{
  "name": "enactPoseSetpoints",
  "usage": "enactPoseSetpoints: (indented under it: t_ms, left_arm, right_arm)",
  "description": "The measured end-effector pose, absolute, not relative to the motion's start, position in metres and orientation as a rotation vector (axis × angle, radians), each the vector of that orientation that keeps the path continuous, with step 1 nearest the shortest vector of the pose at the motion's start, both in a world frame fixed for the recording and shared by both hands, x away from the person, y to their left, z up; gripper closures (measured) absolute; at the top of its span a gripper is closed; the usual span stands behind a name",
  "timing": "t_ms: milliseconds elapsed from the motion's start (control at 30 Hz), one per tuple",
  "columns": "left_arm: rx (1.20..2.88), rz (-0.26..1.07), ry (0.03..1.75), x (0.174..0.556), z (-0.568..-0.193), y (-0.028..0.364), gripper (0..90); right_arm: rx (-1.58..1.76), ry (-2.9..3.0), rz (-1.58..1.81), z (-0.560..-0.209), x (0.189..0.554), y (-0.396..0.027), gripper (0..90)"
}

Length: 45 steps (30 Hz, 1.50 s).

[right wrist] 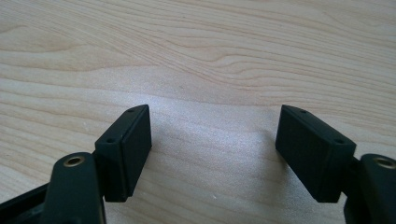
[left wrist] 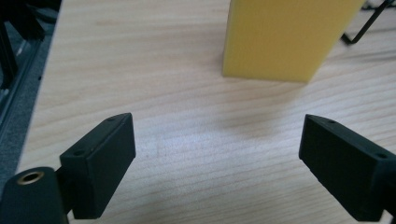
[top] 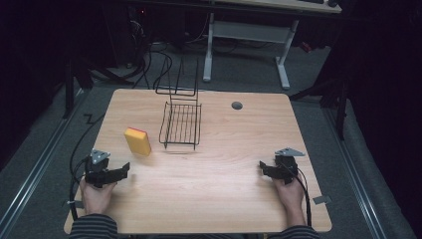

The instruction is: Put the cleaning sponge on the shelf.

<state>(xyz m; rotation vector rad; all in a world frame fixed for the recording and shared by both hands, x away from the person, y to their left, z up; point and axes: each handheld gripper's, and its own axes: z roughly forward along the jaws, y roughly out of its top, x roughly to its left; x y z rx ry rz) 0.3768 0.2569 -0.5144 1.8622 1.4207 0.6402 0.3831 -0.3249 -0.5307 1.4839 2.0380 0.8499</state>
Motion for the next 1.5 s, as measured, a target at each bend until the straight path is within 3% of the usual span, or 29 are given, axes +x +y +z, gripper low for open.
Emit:
enactPoseSetpoints:
  t_ms: [667,1500]
  left_arm:
    - [1.804,0.673,1.299,0.381,-0.458,0.234,0.2]
    - [1.854,0.655,1.301,0.427,-0.462,0.206,0.1]
  right_arm:
    - [1.48,2.039,0.85,-0.531,0.383,-0.325,27.1]
    - [1.479,2.041,0.85,-0.531,0.383,-0.325,26.9]
